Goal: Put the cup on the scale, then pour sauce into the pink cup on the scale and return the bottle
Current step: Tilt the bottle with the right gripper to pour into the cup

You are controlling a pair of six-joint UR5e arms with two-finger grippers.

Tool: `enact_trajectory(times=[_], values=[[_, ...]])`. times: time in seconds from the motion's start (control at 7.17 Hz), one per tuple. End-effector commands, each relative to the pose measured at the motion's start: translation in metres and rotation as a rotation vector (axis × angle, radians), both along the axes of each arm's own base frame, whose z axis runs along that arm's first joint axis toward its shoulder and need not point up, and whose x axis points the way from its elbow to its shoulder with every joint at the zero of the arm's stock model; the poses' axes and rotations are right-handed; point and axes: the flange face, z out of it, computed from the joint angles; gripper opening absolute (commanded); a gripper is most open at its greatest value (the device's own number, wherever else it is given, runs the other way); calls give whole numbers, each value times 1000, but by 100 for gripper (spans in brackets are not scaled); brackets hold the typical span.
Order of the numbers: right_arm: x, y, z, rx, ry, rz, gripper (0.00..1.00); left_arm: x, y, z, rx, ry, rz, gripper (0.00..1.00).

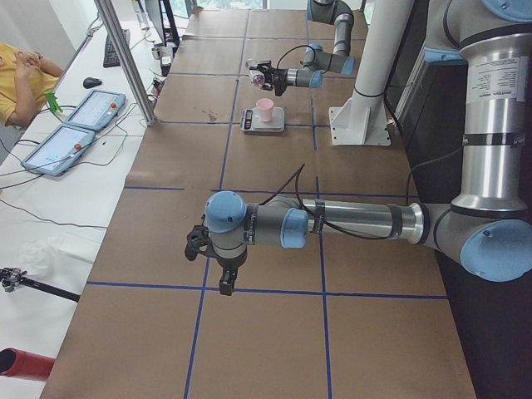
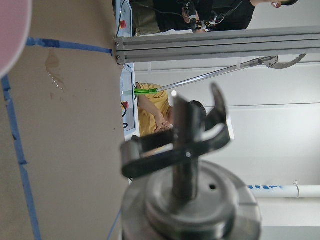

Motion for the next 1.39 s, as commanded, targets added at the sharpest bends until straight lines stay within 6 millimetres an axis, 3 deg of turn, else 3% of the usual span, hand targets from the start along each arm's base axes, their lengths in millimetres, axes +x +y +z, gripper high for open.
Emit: enact_trajectory(times=[0.0, 0.28, 1.25], values=[[-1, 0, -12, 35, 97, -7, 0, 0, 0, 0, 0, 1, 1, 100], [0, -1, -15, 50, 206, -15, 0, 0, 1, 0, 0, 1, 1, 100], [1, 0, -14, 55, 201, -13, 0, 0, 0, 0, 3, 1, 1, 100]])
